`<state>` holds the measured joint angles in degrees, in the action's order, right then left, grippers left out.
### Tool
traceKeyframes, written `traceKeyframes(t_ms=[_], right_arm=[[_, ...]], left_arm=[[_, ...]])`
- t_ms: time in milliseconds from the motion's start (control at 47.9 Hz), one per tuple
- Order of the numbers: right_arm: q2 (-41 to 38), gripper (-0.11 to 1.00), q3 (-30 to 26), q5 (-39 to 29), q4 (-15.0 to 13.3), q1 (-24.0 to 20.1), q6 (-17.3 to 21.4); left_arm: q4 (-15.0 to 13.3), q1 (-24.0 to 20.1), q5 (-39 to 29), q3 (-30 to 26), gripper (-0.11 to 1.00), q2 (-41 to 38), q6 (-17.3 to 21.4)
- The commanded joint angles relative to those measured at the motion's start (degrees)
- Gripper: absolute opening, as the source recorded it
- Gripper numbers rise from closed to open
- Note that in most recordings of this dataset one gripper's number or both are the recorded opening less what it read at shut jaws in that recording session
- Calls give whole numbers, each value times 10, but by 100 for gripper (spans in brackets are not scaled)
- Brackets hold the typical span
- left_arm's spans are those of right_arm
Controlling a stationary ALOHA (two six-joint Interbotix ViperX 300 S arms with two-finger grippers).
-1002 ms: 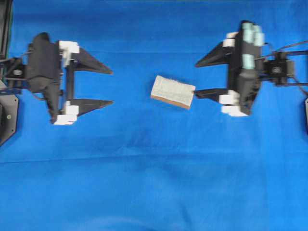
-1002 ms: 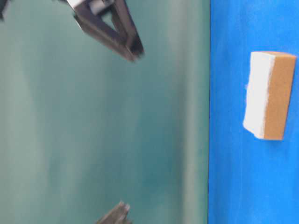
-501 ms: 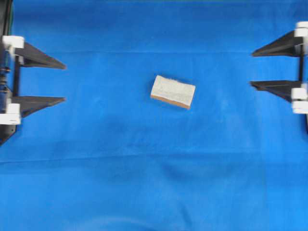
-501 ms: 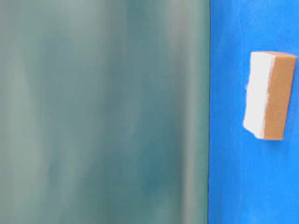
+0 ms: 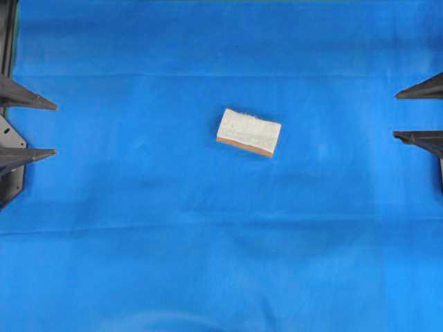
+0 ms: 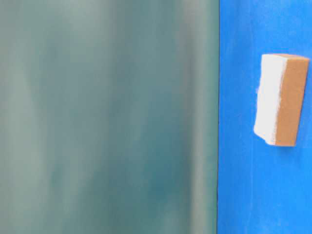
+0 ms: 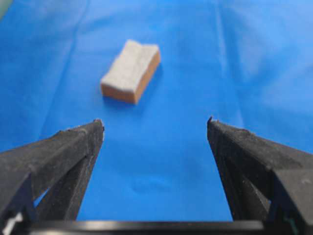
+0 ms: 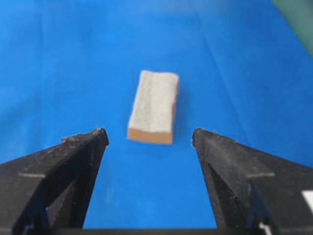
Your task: Hand over the sponge with the left arm and wipe it with the right arm.
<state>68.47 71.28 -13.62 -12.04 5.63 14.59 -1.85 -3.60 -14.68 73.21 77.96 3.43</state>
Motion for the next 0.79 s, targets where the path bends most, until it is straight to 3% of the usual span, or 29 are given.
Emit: traceKeyframes(t_ms=[0, 772], right_arm=[[-1, 72, 3, 30, 4, 2, 5], [4, 72, 4, 25, -3, 4, 9]], left_arm=[[0, 1, 2, 0, 84, -3, -1], [0, 1, 16, 7, 84, 3, -1]])
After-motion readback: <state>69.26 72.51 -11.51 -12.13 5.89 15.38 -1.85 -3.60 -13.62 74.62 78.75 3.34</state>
